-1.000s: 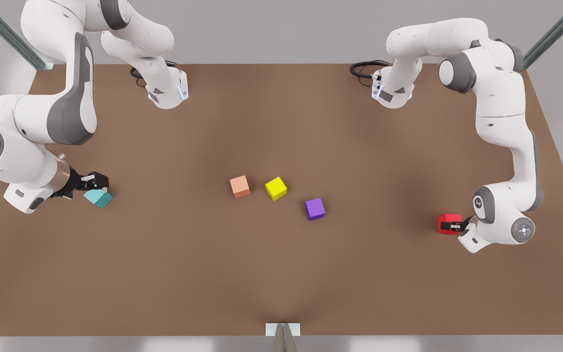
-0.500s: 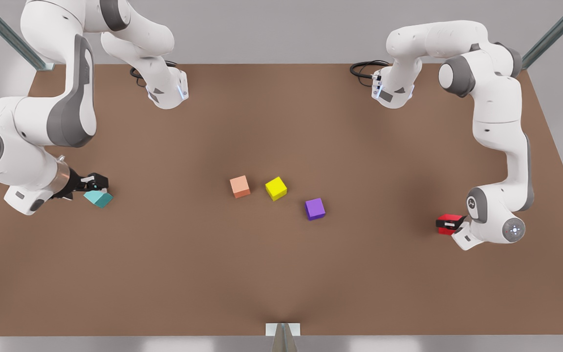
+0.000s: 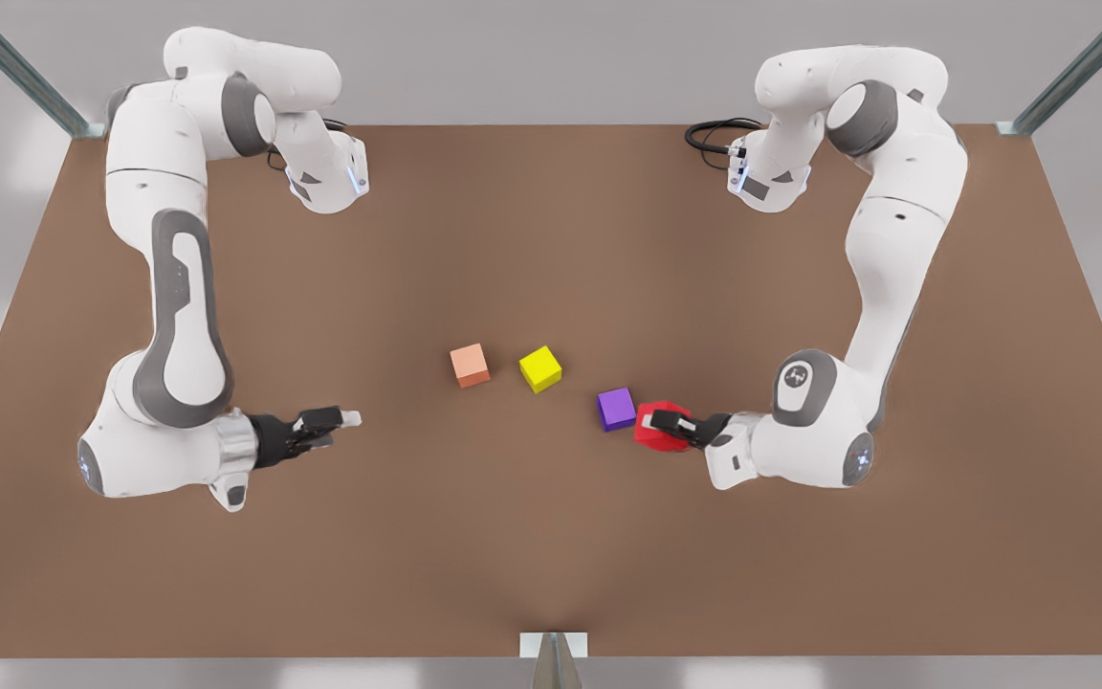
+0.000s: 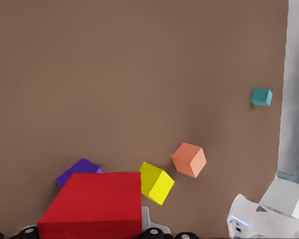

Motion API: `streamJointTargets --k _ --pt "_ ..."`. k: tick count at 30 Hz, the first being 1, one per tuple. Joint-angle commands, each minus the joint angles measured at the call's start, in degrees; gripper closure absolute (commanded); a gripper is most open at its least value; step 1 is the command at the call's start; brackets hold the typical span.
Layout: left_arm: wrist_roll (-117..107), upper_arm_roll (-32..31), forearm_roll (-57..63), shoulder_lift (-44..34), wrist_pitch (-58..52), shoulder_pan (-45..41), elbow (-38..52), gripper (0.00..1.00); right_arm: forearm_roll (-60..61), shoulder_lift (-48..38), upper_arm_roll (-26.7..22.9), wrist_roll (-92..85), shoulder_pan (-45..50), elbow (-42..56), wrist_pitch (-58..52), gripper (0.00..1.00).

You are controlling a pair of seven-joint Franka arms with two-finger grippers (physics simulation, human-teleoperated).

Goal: Pick up red wooden cube and pass to hand red wooden cube and place in blue wooden cube

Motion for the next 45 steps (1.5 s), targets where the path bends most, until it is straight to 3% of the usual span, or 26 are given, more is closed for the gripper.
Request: streamJointTargets --k 1,4,6,10,16,25,45 --pt "-22.85 -3.22 -8.48 3.02 3.29 -0.33 2.62 0.32 17.49 1.49 1.78 -43.58 0.05 0.06 -0.05 0.0" --pt "-18.11 -8.92 -15.24 10.92 8.82 -1.03 7.89 0.32 21.0 3.33 1.78 -63.26 -0.04 0.77 0.39 0.0" --pt "-15.29 -10.34 -18.67 12.25 12.26 -1.91 8.07 0.32 22.32 4.56 1.6 -75.76 -0.39 0.5 3.29 0.0" --pt "-8.87 -11.3 -21.49 12.86 12.78 -3.93 8.07 0.34 23.47 4.74 1.87 -79.98 0.49 -0.29 10.94 0.0" --pt "3.35 -11.13 -21.4 13.39 13.57 -5.25 7.98 0.37 28.39 6.41 2.92 -90.71 4.71 -1.43 12.26 0.0" --pt "3.87 -11.3 -21.66 14.62 18.23 -6.92 7.98 0.37 34.54 7.03 3.36 -91.23 8.75 -3.54 18.32 0.0" --pt "3.61 -11.39 -23.25 15.85 24.56 -10.87 9.3 0.37 38.41 6.76 6.44 -95.01 10.51 -8.46 18.59 0.0"
